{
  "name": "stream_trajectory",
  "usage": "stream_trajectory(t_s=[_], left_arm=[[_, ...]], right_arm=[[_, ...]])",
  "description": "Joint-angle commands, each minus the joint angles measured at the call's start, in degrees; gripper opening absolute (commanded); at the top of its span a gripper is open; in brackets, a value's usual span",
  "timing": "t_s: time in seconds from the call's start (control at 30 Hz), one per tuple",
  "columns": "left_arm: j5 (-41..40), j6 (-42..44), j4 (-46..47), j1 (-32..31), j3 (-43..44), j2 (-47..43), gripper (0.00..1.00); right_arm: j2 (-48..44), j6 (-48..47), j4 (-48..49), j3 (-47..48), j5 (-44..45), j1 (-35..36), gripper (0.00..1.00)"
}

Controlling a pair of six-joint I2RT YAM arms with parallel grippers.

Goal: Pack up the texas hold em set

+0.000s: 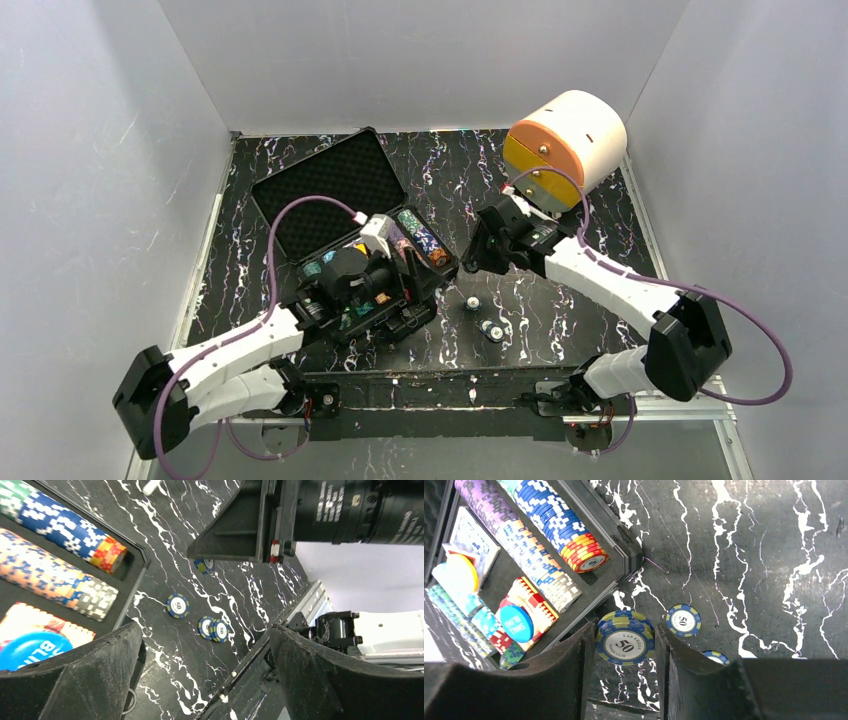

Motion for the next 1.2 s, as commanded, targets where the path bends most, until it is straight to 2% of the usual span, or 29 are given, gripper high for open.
stream_trajectory(t_s=[0.0,0.17,0.33,0.47,0.57,0.67,0.77,0.87,1.03,1.17], left_arm=[[-2.02,-0.30,6.72,-3.38,-0.13,3.42,0.98],[-2.02,-1.94,10.37,-5.97,-0.18,7.72,0.98],[-8.55,-5.98,11.74,-8.13,-0.27,11.43,0.98],[-10.25,-10.52,14.93,-9.60,-1.05,14.76,0.95],[-10.96,-12.73,17.23,-10.37,-0.86,17.16,0.89],[-10.78,-13.67,18.17,-10.98,0.52,19.13,0.76],[-11.04,-13.33,18.28,-11.69,1.99,20.44,0.69],[-12.14,-13.49,18.37,-11.92,2.70,20.91,0.65],[-18.88,-16.79,19.77,-12.73,1.73,20.12,0.55],[-21.11,-16.78,19.91,-13.74,3.06,21.62,0.53]], right_arm=[[-4.14,6.80,2.90,-2.71,-0.35,-1.66,0.01],[-6.92,11.57,4.91,-6.73,-3.46,-2.27,0.01],[-8.96,16.49,7.91,-10.38,-6.29,-2.49,0.01],[-10.34,18.77,9.82,-11.94,-8.66,-2.53,0.01],[-11.19,19.65,9.44,-12.13,-10.16,-2.64,0.01],[-12.11,19.78,9.47,-12.94,-14.00,-3.69,0.01],[-12.44,19.67,9.50,-13.57,-17.28,-4.75,0.01],[-12.66,19.90,10.42,-14.19,-19.75,-5.49,0.01],[-13.21,20.44,11.39,-14.82,-21.47,-5.78,0.01],[-13.54,20.80,11.88,-15.18,-23.37,-6.25,0.01]])
